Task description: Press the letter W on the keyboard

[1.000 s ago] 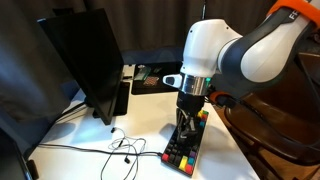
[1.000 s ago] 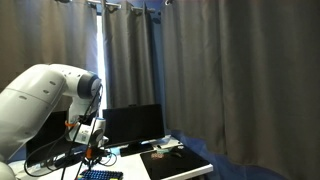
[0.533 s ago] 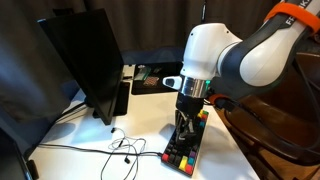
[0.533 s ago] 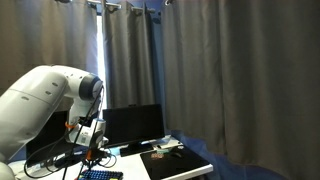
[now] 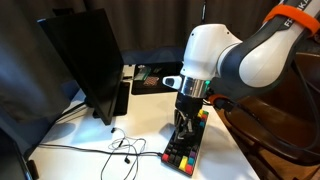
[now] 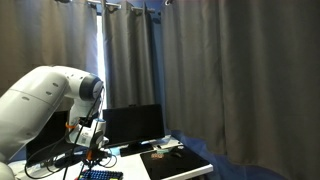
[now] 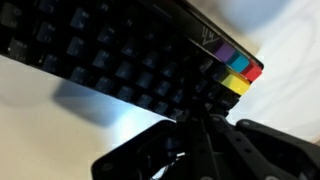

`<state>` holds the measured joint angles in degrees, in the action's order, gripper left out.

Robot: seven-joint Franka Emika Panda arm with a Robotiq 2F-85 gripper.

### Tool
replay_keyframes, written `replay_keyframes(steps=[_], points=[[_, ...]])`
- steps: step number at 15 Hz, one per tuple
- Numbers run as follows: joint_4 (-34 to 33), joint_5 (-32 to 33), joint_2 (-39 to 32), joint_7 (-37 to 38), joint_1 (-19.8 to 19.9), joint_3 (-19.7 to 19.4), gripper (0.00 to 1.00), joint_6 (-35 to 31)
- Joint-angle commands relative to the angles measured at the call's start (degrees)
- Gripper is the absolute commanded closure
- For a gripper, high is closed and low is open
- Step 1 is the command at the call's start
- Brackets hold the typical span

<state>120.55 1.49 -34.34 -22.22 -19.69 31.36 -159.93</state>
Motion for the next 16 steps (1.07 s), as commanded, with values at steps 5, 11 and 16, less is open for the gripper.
replay_keyframes(steps=[5,11,16], points=[[0.4,1.9,-0.2,0.2,-0.1,-0.9,1.00,-1.5],[0.1,1.7,-0.8,-0.1,0.0,-0.7,1.00,-1.6],[0.0,1.8,-1.1,-0.2,-0.1,-0.7,1.00,-1.7]])
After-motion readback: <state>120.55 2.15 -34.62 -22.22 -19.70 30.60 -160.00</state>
